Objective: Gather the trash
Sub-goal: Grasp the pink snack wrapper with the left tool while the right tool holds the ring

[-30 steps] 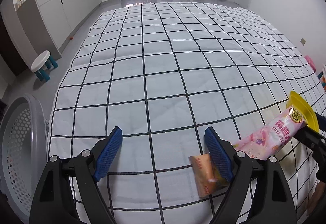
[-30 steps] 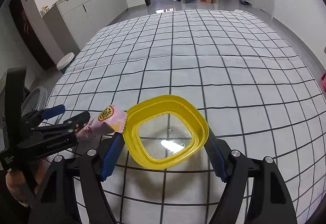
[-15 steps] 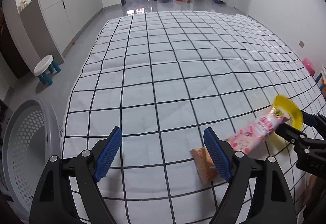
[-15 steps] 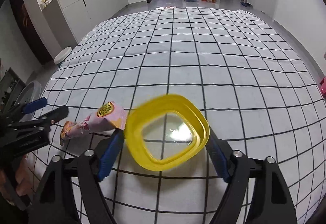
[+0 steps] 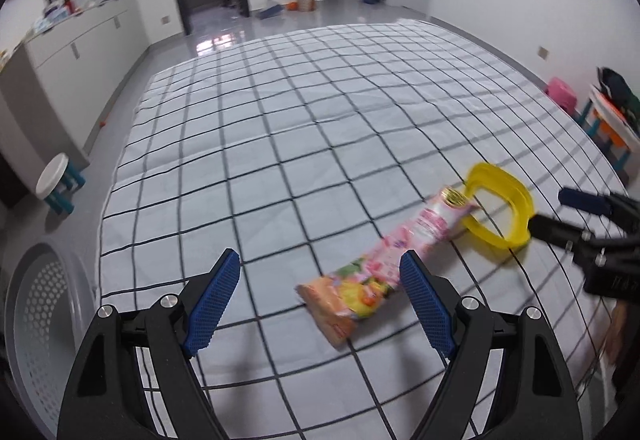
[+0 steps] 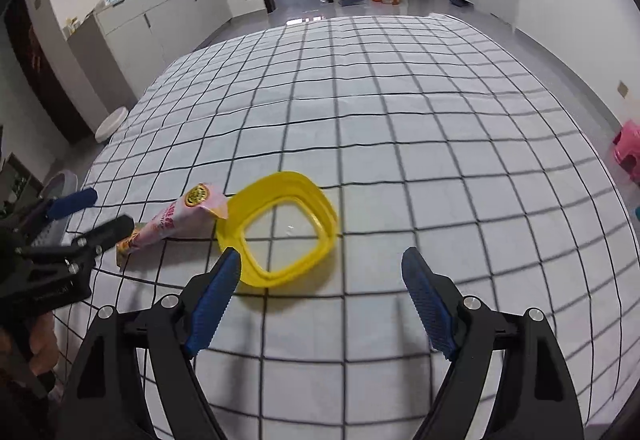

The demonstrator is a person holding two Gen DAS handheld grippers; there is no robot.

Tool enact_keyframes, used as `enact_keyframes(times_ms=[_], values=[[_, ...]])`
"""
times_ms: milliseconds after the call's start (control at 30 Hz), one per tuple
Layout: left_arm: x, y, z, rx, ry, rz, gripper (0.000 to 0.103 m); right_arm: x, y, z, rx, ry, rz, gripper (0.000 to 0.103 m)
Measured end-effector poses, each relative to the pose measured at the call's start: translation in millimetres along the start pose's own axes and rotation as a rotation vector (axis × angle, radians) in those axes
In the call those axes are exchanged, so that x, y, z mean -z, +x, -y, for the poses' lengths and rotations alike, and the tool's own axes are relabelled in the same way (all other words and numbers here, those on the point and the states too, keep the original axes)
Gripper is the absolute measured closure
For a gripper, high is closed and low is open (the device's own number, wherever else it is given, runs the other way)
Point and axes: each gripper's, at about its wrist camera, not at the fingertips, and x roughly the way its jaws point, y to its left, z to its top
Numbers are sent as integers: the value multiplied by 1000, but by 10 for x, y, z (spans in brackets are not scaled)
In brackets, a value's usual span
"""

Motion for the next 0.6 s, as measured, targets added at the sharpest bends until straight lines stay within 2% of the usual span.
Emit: enact_keyframes(times_ms=[167, 467, 500, 567, 600], values=[[-5, 1, 80, 43, 42, 6, 23, 45, -76, 168, -2, 50, 4, 24], [-48, 258, 275, 77, 98, -48, 23, 79, -100, 268, -16, 86, 8, 24], [-54, 284, 286, 84, 98, -53, 25, 81, -102, 273, -17, 86, 8, 24], [-54, 317, 300, 102, 94, -64, 39, 92, -110, 271, -17, 88, 9, 24], [-50, 323, 307, 107, 93, -68, 42, 92, -109, 277, -17, 90, 10, 24]])
